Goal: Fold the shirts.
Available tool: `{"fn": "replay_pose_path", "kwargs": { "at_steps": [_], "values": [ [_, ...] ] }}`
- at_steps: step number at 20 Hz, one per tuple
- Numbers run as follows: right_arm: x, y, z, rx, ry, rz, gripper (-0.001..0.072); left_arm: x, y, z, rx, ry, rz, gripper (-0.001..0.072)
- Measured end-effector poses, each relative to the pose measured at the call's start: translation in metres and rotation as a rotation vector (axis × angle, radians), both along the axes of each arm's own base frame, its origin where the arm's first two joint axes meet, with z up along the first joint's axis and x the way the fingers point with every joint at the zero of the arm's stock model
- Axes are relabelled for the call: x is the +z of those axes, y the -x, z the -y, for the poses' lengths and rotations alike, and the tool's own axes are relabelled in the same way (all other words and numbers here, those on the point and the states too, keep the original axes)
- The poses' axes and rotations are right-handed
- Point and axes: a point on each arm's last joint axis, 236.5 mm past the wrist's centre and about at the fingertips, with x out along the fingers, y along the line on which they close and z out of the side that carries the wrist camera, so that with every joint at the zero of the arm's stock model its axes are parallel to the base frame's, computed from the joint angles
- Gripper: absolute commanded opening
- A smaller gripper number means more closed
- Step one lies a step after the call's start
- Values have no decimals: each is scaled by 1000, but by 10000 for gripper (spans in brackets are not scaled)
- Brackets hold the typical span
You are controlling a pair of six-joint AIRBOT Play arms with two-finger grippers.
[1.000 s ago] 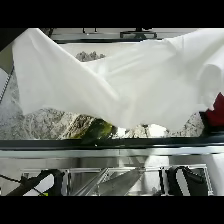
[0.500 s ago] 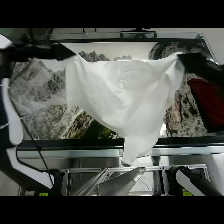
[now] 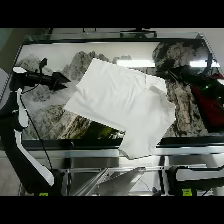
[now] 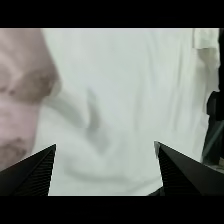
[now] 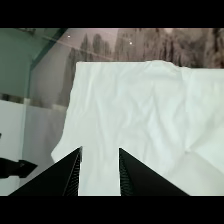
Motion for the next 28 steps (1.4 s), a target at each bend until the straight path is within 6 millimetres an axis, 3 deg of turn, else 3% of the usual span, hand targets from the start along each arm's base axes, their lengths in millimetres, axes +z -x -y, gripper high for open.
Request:
{"fn": "replay_pose_path", "kwargs": {
  "at_steps": [4, 9, 12, 13, 15, 16, 17, 20, 24, 28],
  "values": [
    [17, 42, 26, 54, -27, -45, 230, -32, 22, -25, -17, -105, -105, 688],
    [4, 108, 51, 62, 123, -221, 231, -63, 58, -14, -102, -149, -236, 688],
    [-6, 146, 65, 27, 240, -315, 231, -73, 88, 7, -194, -141, -328, 685],
    [-13, 160, 72, 5, 280, -361, 232, -75, 97, 15, -223, -132, -353, 559],
    [-32, 191, 80, -34, 333, -465, 244, -82, 110, 30, -271, -122, -384, 57],
    [-42, 205, 81, -51, 342, -510, 413, -82, 115, 37, -292, -104, -394, -2],
    [-54, 218, 80, -71, 345, -556, 630, -84, 116, 40, -302, -113, -386, -2],
    [-96, 251, 59, -83, 282, -672, 659, -71, 116, 54, -317, -35, -357, -2],
    [-144, 279, 8, -37, 147, -749, 659, -39, 109, 61, -317, 37, -286, -2],
    [-171, 295, -24, -4, 99, -789, 658, -12, 98, 62, -305, 39, -185, -3]
  ]
}}
